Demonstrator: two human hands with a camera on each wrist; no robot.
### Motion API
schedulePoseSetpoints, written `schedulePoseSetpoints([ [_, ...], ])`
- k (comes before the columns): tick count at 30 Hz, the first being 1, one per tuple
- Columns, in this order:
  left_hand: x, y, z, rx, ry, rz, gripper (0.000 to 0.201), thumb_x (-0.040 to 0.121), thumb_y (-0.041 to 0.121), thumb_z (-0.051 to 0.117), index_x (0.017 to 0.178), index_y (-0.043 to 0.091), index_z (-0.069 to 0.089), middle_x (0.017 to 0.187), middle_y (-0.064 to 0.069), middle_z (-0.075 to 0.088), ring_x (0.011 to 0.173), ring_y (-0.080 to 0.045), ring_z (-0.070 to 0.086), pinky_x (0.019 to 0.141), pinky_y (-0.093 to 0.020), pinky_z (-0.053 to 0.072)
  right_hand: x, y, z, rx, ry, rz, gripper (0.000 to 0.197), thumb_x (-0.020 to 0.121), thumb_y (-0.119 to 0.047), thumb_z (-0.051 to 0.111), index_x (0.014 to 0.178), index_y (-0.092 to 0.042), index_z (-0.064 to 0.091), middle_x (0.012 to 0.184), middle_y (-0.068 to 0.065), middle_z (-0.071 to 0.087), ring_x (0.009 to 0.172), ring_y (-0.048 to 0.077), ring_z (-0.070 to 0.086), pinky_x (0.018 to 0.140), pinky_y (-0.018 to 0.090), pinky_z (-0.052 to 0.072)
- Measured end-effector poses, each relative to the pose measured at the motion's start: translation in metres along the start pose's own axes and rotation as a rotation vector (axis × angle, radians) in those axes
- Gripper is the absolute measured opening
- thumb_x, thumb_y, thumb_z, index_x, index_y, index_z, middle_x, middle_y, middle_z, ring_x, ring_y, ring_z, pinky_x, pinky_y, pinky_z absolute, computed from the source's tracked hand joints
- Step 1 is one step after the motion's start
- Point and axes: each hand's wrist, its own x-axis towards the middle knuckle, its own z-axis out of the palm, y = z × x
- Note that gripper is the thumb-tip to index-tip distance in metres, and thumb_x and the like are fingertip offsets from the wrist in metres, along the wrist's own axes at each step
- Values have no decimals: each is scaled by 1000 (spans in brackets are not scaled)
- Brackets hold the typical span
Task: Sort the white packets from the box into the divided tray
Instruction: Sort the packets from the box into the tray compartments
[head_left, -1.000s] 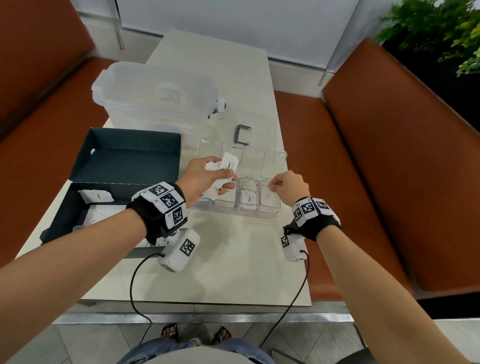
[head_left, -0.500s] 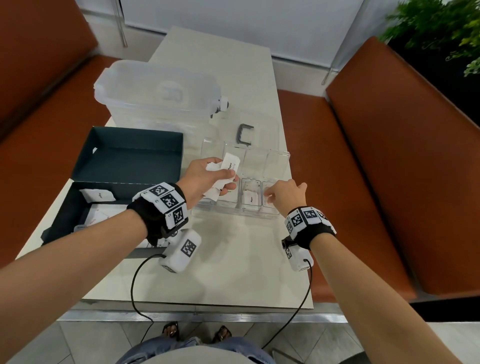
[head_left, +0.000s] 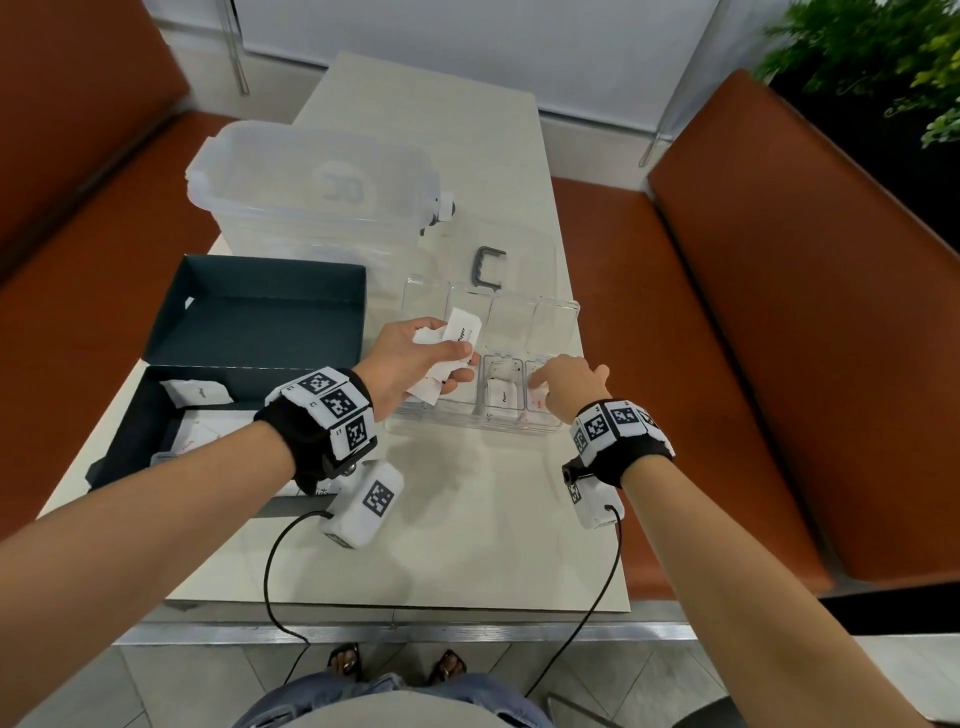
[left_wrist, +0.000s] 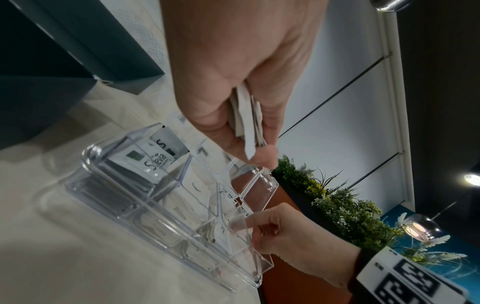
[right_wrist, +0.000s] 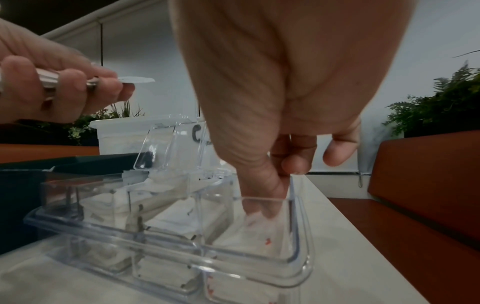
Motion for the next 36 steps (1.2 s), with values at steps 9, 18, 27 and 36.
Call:
schedulePoseSetpoints([
  [9, -2, 1, 3, 14, -55, -19, 37, 81, 4, 75, 115, -2, 61, 95, -18, 73, 70, -24, 70, 49, -24, 51, -28, -21, -34, 720, 347, -137, 23, 95, -28, 55, 113, -21, 68, 83, -5, 66, 69, 5, 60, 64, 6, 45],
  [18, -7, 3, 11, -31, -107, -112, 20, 95, 17, 59, 108, 3, 64, 98, -19, 73, 73, -27, 71, 49, -24, 52, -30, -33, -39, 1096, 387, -73, 6, 88, -10, 66, 89, -15, 70, 68, -4, 66, 53, 3, 60, 62, 23, 55],
  [27, -13, 4, -1, -16, -37, -76, 18, 99, 9, 52, 110, -1, 62, 100, -19, 72, 69, -27, 70, 47, -24, 51, -5, -16, -22, 688, 198, -23, 13, 89, -8, 63, 99, -7, 73, 84, 2, 64, 79, 12, 56, 71, 19, 41],
  [36, -15, 4, -6, -19, -31, -66, 17, 99, 10, 53, 109, 1, 62, 99, -18, 73, 71, -26, 71, 48, -25, 52, 7, -29, -7, 442, 93, 29, 14, 88, -13, 63, 97, -14, 74, 102, 7, 71, 101, 26, 62, 98, 44, 45],
])
